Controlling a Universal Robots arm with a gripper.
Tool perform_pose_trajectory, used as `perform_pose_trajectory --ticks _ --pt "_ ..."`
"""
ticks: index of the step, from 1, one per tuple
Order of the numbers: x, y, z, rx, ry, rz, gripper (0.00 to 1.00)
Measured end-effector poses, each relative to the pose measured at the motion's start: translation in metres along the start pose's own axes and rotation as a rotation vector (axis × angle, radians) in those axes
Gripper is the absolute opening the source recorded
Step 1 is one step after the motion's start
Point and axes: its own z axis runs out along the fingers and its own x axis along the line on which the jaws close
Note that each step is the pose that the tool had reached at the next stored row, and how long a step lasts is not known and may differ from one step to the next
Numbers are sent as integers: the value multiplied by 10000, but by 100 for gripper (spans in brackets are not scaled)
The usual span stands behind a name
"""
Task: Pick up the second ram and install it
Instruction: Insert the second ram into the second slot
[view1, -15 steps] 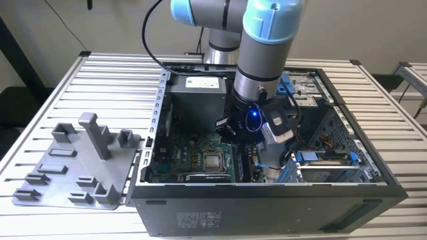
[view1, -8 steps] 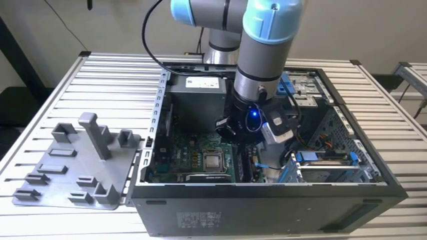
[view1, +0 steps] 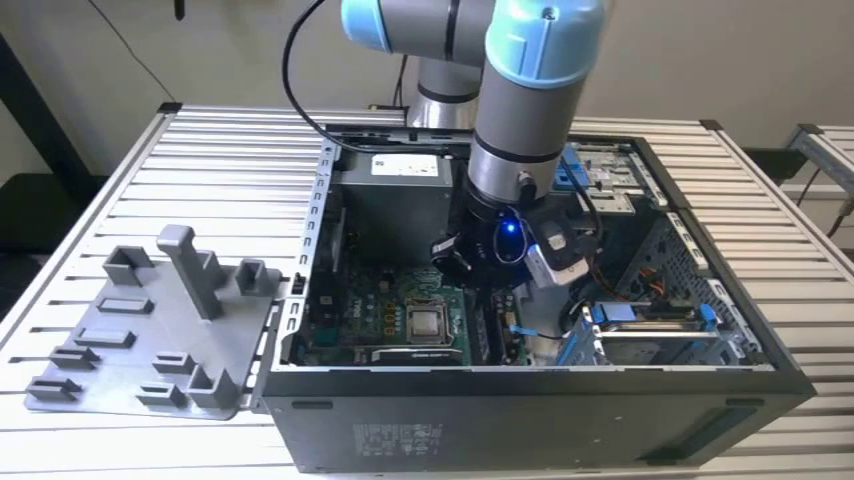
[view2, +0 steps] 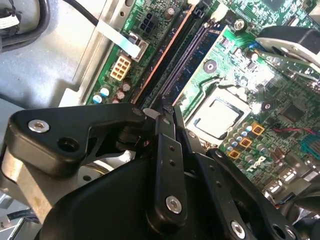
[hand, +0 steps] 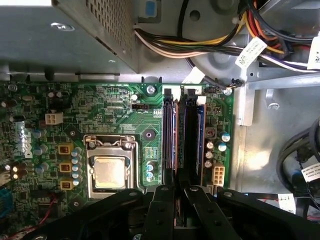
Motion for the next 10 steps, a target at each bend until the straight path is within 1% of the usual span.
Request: perform_pose_trajectory --ticks 7,10 --pt "-1 -7 17 -13 -1 -41 14" --pt "-1 -5 27 -52 -2 -41 14"
